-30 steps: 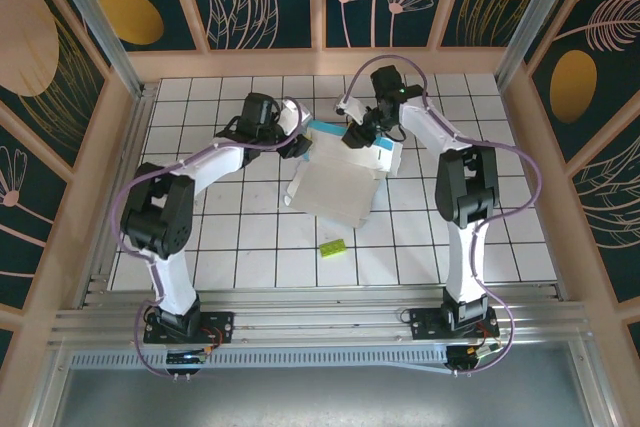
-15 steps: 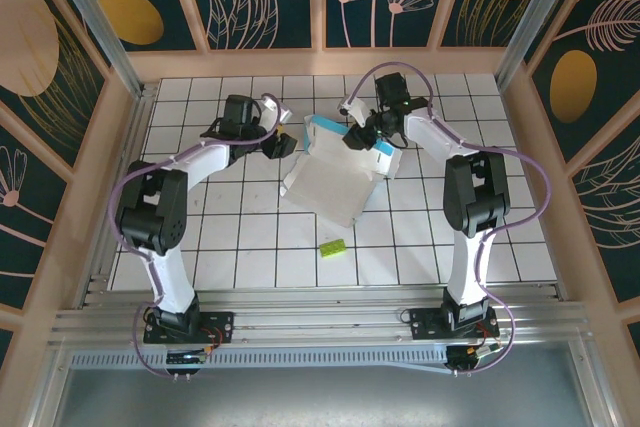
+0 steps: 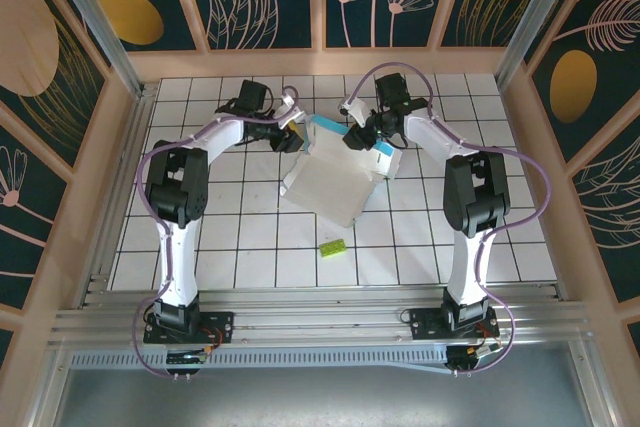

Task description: Fold the paper box

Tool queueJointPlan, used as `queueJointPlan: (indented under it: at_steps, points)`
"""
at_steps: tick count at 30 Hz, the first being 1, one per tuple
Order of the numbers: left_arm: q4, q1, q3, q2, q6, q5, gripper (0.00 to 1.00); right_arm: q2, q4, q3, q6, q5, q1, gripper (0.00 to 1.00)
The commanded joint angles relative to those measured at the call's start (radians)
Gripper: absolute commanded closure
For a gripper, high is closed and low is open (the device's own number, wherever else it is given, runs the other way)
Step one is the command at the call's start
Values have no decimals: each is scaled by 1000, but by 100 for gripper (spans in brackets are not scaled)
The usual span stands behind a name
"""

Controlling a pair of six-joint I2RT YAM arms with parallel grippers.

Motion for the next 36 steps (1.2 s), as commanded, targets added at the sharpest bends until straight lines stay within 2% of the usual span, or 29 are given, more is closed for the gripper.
queueJointPlan:
  at_steps: [1,10,15,25,36]
  points:
    - [-116,6,95,57,80,51,54,-33,8,0,2,-13,2,75]
    - [-135,6,190,97,81,124,62,-33,11,3,4,-16,5,75]
    - [-215,4,230,118,106,211,56,-30,22,0,11,-6,4,75]
    - [-372,4,278,143,207,186,55,-28,33,-4,16,8,4,75]
    - [-327,-4,301,169,171,167,59,-31,66,-29,28,40,17,75]
